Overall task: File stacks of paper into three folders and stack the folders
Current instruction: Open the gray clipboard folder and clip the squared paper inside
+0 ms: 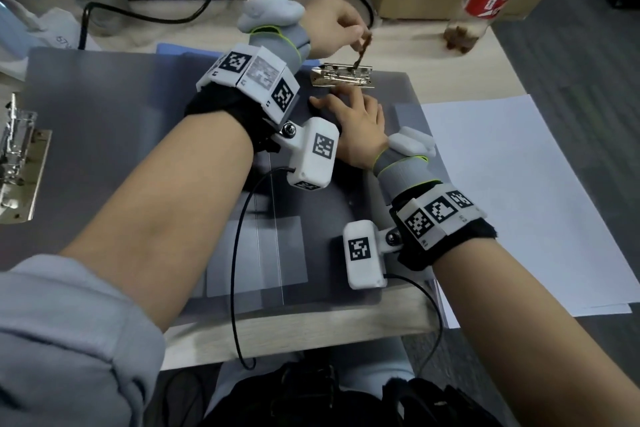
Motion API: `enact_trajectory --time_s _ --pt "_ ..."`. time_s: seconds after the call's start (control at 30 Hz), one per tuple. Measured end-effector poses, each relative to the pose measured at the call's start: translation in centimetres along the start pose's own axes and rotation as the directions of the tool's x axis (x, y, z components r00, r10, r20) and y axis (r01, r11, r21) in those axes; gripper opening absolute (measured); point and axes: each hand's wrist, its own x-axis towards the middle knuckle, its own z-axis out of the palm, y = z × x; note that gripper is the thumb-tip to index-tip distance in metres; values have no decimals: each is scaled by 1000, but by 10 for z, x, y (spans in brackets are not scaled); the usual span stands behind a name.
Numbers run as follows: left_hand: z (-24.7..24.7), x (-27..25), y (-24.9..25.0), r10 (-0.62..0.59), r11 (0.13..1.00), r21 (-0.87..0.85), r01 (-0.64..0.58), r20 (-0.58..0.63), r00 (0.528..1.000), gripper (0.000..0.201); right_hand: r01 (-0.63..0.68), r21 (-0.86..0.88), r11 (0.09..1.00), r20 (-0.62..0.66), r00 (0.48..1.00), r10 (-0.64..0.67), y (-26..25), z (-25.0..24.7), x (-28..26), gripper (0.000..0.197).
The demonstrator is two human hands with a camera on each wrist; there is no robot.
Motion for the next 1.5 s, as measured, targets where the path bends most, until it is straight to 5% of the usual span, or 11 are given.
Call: enact_trajectory --time_s 0.1,0.27,0.63,0.77,0.87,1.07,1.2,1.5 --pt "10 2 1 -30 999 -22 34 152 988 29 0 2 1000 1 1000 0 0 -1 -1 56" --pt "22 -2 0 -107 985 -113 128 174 979 30 -2 -10 1000 21 1000 3 2 -1 0 60" --pt "14 -44 6 -88 972 -216 90 21 996 18 -14 -56 998 84 996 18 -2 -9 -9 64" --pt "17 -76 10 -133 953 -284 109 -69 989 55 -1 66 998 32 999 -1 0 -25 -28 47" --pt "26 -100 16 -135 957 -272 101 -111 985 37 -41 216 976 -104 992 65 1 -35 -54 29" --pt "48 -141 48 -134 938 -336 81 -137 982 51 -104 456 884 -344 895 283 16 -39 -101 15" --pt "70 -156 66 -129 927 -362 94 -74 989 30 -163 505 848 -410 819 402 34 -43 -133 23" --pt "132 -148 121 6 949 -314 8 46 999 22 -296 439 849 -574 634 518 106 -63 -201 26"
